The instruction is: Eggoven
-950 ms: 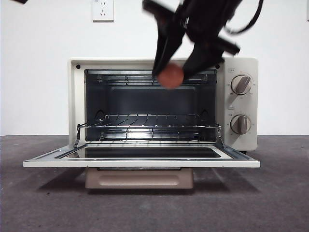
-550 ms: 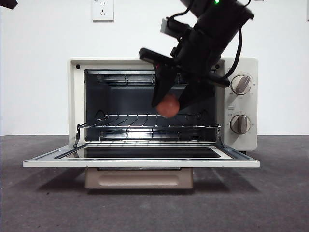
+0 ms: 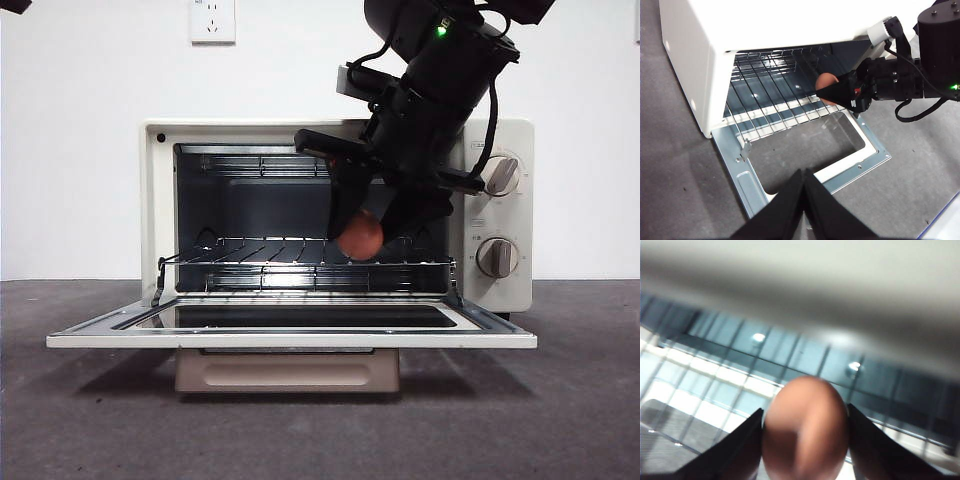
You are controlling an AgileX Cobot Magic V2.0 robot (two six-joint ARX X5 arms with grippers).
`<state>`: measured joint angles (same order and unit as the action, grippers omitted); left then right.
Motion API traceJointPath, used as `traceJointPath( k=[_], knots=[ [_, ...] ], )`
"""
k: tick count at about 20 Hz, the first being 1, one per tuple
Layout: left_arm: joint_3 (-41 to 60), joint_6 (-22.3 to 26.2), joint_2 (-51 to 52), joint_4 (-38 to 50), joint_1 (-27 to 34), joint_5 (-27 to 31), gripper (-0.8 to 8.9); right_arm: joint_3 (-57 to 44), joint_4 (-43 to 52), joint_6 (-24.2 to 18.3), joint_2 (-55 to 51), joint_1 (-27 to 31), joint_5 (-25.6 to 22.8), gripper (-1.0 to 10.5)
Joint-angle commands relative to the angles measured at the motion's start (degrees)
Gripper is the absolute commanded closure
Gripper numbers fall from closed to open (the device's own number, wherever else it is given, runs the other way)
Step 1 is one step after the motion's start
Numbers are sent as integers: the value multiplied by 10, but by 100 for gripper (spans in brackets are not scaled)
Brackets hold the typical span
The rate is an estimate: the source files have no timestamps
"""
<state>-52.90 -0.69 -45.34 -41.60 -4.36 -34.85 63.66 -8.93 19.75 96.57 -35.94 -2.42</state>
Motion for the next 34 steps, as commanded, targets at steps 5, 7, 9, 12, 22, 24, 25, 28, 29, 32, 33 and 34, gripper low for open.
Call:
traceJointPath(
  k=[5,7,9,12,22,24,25,28,29,32,33,34],
  knots=[
    [-5,7,-3,4,0,-3,807,3,-4,4,23,-12,-4,721],
    [-5,7,-3,4,0,-3,807,3,0,4,23,-15,-8,696],
    [-5,6,-3,4,0,-3,807,3,12,4,23,-17,-9,672],
    [-5,6,-3,4,0,-3,807,3,16,4,22,-17,-9,662],
    [-5,6,-3,5,-2,-3,807,3,7,-12,9,-17,-37,650],
    [-5,4,-3,5,-2,-3,807,3,8,-20,-5,-18,-59,650],
    [-5,4,-3,5,-2,-3,807,4,8,-21,-12,-18,-67,649],
    [-5,4,-3,5,-2,-3,807,4,-3,-22,-39,-17,-66,649],
    [-5,4,-3,5,-2,-3,807,4,-10,-23,-48,-17,-67,649],
    [-5,4,-3,5,-2,-3,807,4,-17,-24,-83,-27,-66,649],
    [-5,5,-3,5,-2,-3,807,4,-21,-24,-103,-32,-66,649],
    [-5,5,-4,6,-2,-3,807,4,-28,-24,-126,-38,-66,650]
  ],
)
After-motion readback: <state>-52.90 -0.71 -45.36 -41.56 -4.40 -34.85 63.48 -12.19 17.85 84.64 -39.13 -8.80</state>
